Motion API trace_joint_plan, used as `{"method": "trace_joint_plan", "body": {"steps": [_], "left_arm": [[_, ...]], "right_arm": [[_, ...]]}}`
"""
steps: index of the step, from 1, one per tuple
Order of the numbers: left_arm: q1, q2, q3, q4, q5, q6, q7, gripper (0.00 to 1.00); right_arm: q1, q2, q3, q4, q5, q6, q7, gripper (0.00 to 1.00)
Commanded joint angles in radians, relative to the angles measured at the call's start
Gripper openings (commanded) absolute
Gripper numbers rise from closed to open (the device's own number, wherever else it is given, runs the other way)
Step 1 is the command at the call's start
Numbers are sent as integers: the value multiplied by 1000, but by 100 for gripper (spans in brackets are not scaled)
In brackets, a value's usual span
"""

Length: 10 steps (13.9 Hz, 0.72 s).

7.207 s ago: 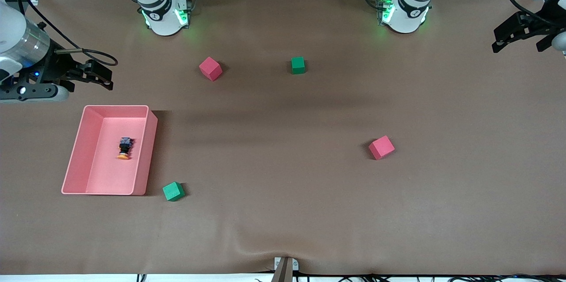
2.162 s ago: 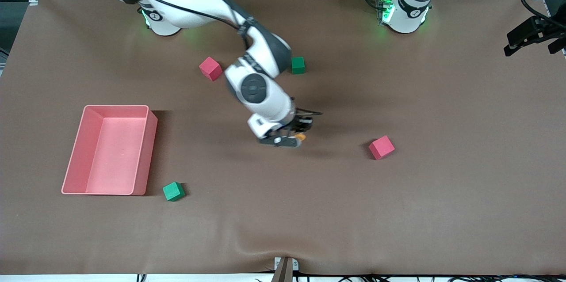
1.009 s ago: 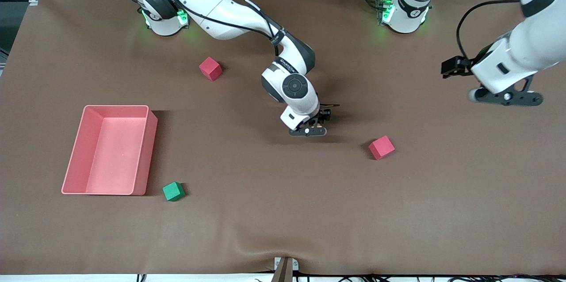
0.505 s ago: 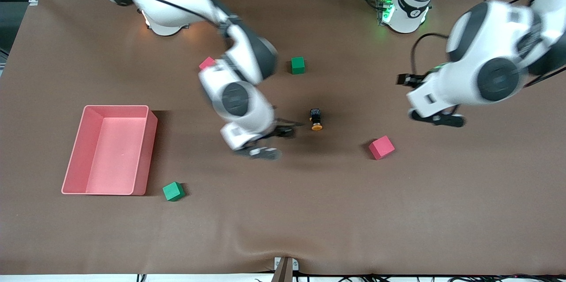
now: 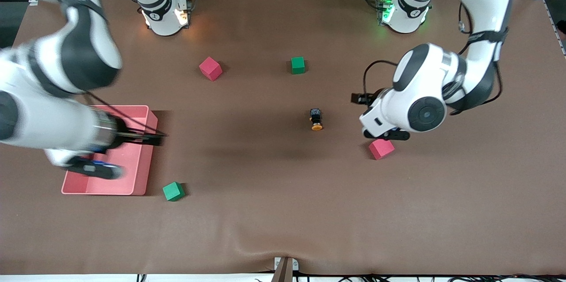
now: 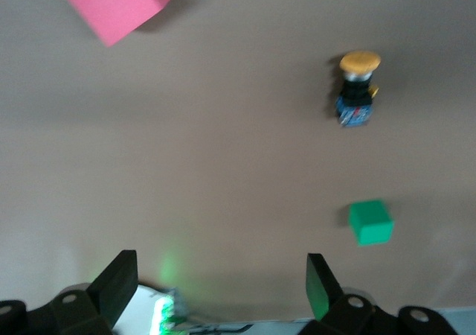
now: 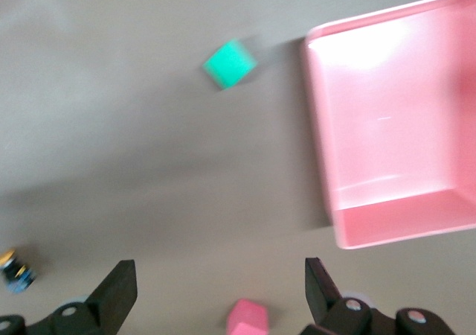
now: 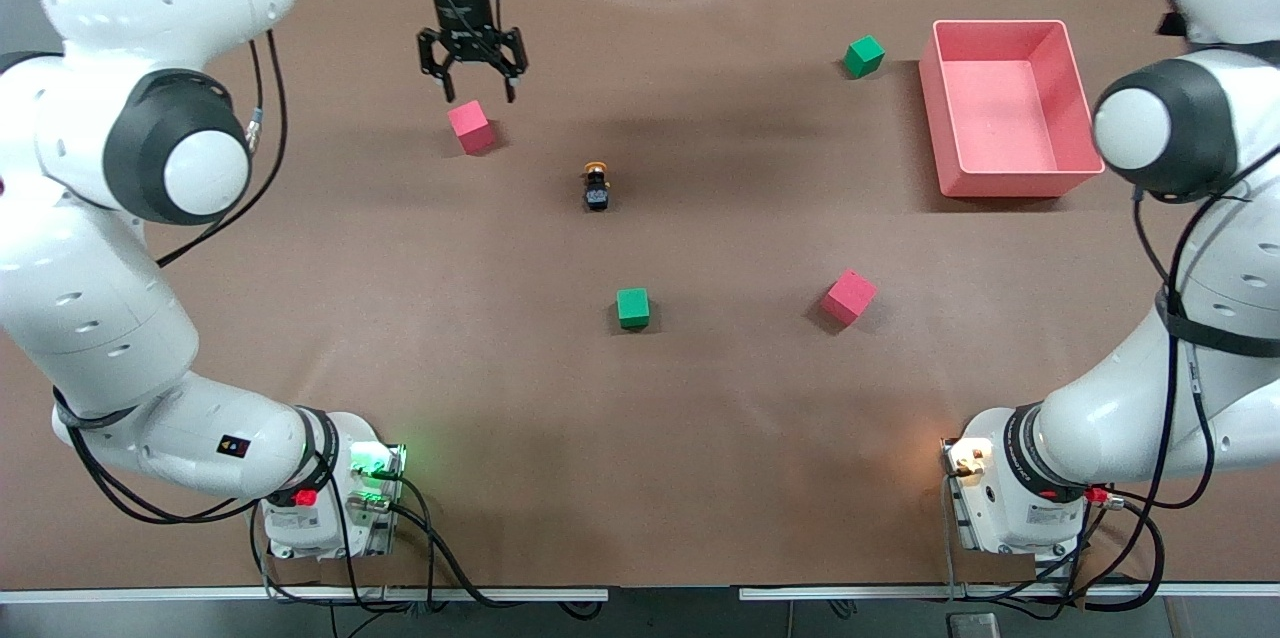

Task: Place and upright button with both arms
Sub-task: 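Grasp the button with the left gripper while the right gripper withdraws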

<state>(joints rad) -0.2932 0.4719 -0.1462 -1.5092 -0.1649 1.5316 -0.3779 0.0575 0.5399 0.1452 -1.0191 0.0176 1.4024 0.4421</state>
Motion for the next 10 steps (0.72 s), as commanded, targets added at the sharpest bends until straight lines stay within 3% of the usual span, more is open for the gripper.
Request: {"method": "trace_joint_plan", "body": {"steps": [1, 4, 8, 10], "left_arm": [[-55, 83, 4, 23, -22, 89, -129, 100], [-98, 149, 4, 24, -22, 175, -206, 100], [-135, 209, 4, 24, -36, 257, -216, 100], [-159, 238, 4, 23, -36, 288, -217, 100]], "right_arm": [[-131, -108, 43, -61, 18, -13, -43, 100], [-166, -286, 33, -241, 13, 51, -49, 100], [-82, -642, -123, -762, 25, 340, -130, 100], [-79, -702, -150, -814, 28, 339, -221, 100]]}}
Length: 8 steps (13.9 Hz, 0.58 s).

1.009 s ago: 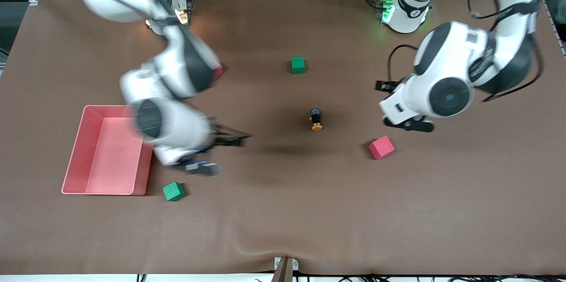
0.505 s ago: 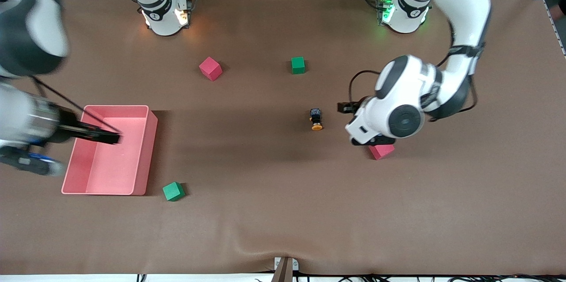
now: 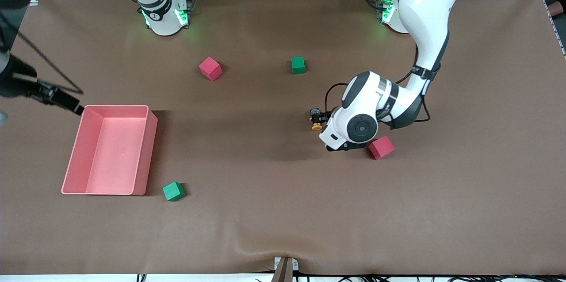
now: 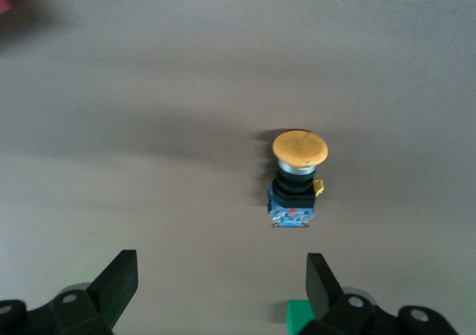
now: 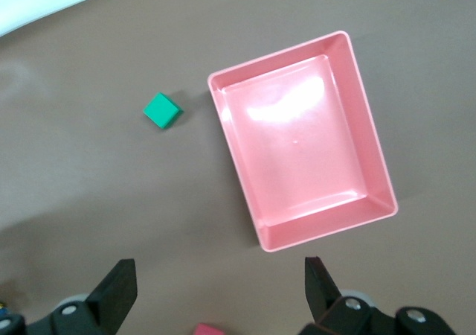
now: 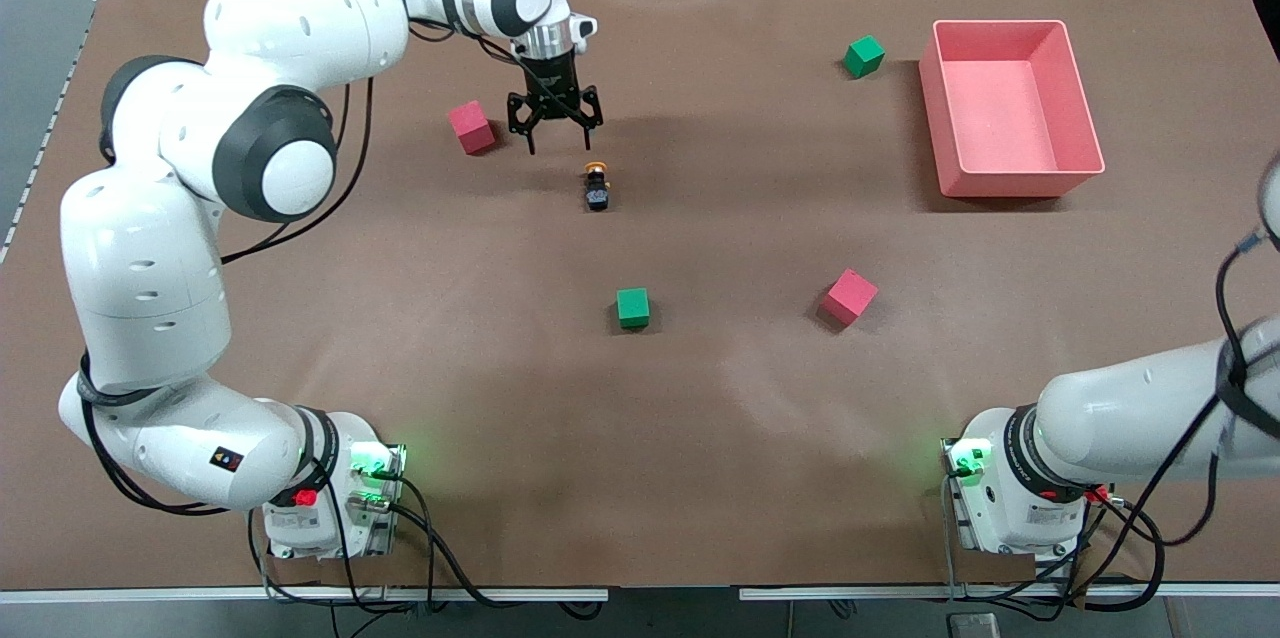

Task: Place and upright button with both arms
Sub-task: 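Grasp the button with the left gripper while the right gripper withdraws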

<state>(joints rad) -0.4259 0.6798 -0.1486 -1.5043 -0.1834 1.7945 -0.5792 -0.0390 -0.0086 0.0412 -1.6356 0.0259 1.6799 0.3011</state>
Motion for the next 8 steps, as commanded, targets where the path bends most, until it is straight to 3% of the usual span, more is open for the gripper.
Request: {"method": "trace_joint_plan", "body": {"steps": [1, 3, 5, 8], "left_arm": [[-37, 43, 7, 18, -16, 35, -16, 100], [-44, 66, 7, 18, -14, 40, -16, 94], [-48, 90, 7, 19, -16, 51, -14, 86], [-66, 103, 7, 19, -18, 72, -11, 82]], "right_arm": [[16, -154, -52, -182, 17, 40, -100, 100], [22, -113, -54, -111, 2, 35, -102, 100], [39, -54, -49, 27, -17, -97, -99, 100], [45, 25, -78, 157, -32, -173, -146, 100]]}}
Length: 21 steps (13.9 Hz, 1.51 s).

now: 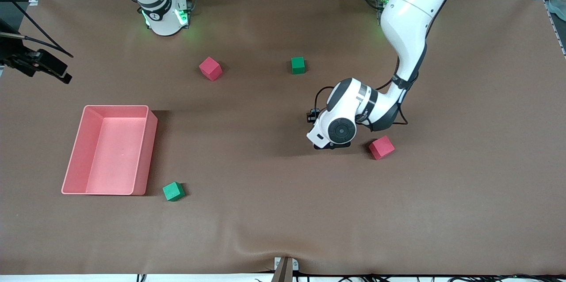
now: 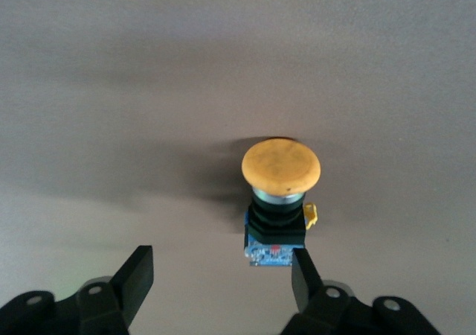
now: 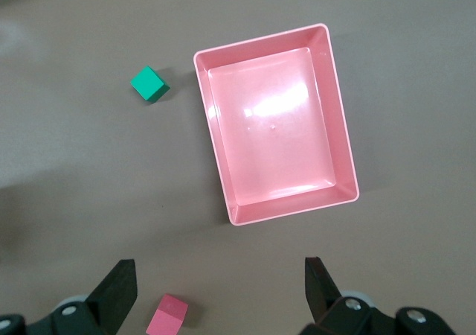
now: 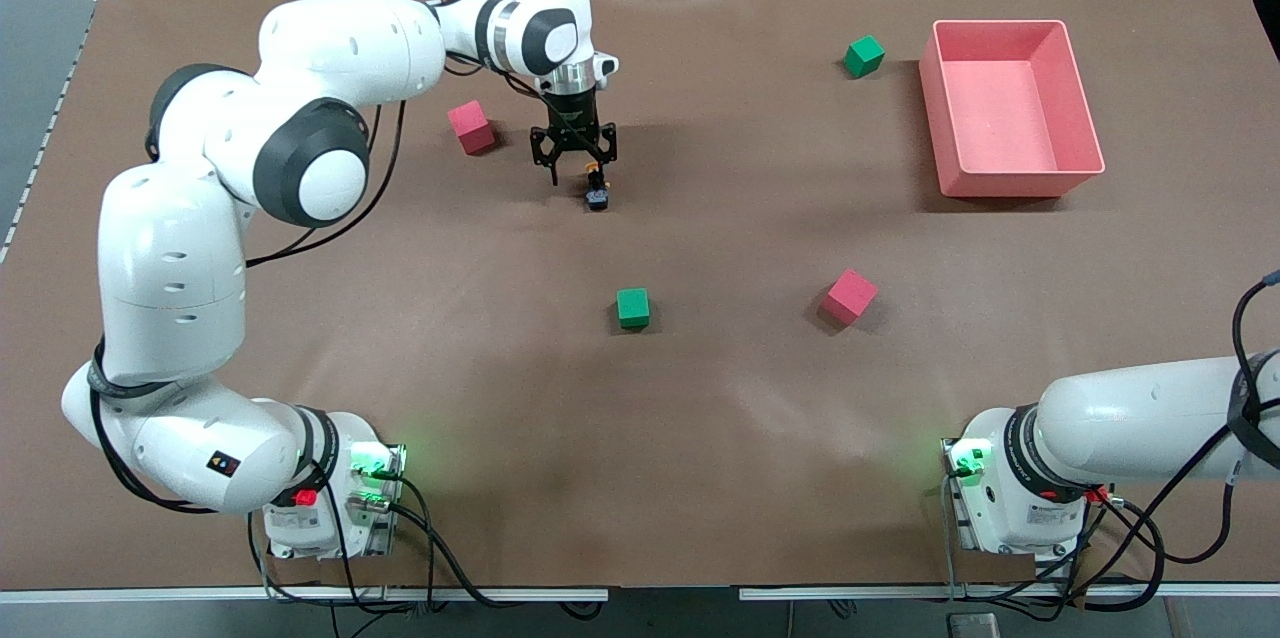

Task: Place and upright button with both arms
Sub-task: 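Grasp the button with the left gripper while the right gripper withdraws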

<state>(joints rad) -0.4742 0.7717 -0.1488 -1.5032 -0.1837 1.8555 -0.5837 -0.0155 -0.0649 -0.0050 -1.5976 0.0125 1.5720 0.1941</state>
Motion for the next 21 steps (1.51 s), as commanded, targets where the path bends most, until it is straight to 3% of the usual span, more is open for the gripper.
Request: {"method": "trace_joint_plan", "body": {"steps": [1, 14, 17, 20, 21], "left_arm": [[-20, 12, 6, 18, -20, 21, -8, 82], [-58, 54, 9, 12, -40, 76, -8, 67], [-66, 64, 11, 12, -40, 77, -8, 58], [-64, 64, 14, 11, -40, 76, -5, 37], [-63, 64, 15, 12, -40, 76, -4, 35]], "right_arm": [[26, 82, -33, 122, -20, -78, -44, 100], [31, 80, -35, 113, -9, -99, -47, 100], [29, 80, -35, 113, -9, -115, -48, 100], [29, 80, -33, 111, -8, -113, -48, 100], [29, 80, -33, 113, -6, -113, -48, 100]]}}
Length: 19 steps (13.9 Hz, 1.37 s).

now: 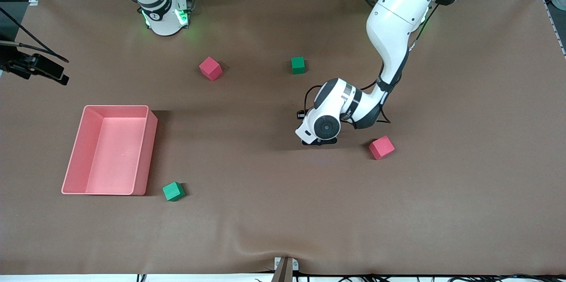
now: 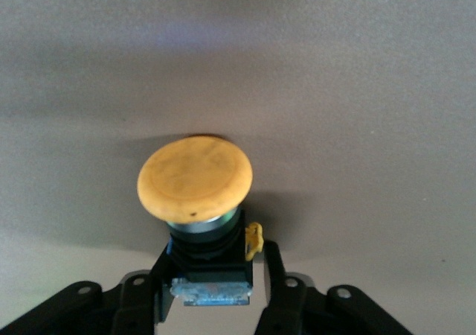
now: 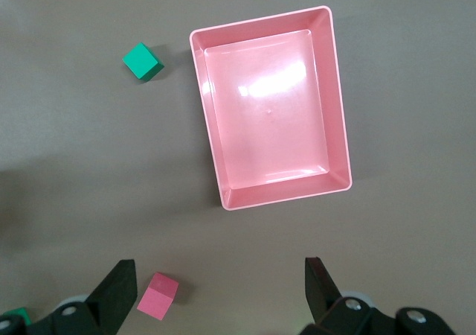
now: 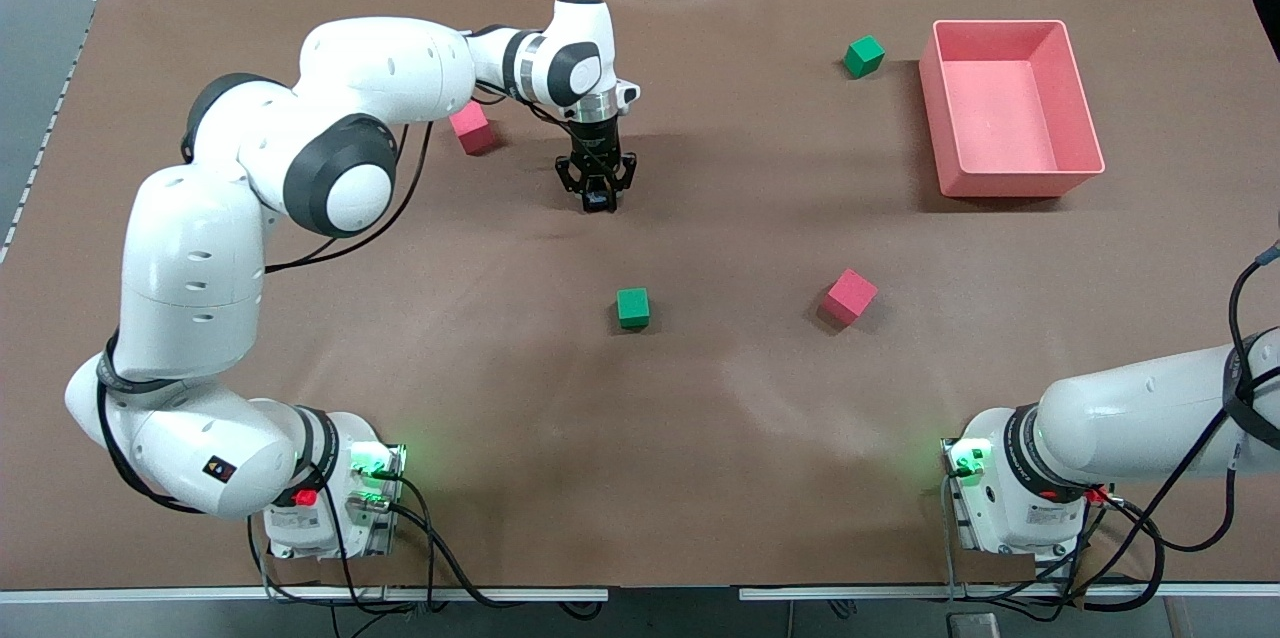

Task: Place and upright button with both arms
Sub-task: 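Lift and carry the button with the left gripper toward the cubes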

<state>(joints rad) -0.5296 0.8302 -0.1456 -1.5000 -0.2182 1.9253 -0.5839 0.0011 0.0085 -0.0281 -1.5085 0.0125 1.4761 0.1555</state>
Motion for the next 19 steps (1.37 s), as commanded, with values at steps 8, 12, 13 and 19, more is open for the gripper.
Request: {"method": "trace_joint_plan", "body": {"steps": [8, 12, 13, 19], "left_arm": [[-27, -32, 21, 29, 40, 6, -127, 0], [-119, -43, 23, 151, 146, 12, -292, 0], [-142, -46, 24, 174, 163, 24, -325, 0], [-305, -75, 27, 202, 506, 113, -603, 0]], "right_arm": [[4, 7, -12, 21, -6, -20, -22, 100], [5, 7, -12, 17, -6, -20, -22, 100], [5, 7, -12, 17, -6, -22, -21, 100], [5, 7, -12, 17, -6, -23, -22, 100]]}}
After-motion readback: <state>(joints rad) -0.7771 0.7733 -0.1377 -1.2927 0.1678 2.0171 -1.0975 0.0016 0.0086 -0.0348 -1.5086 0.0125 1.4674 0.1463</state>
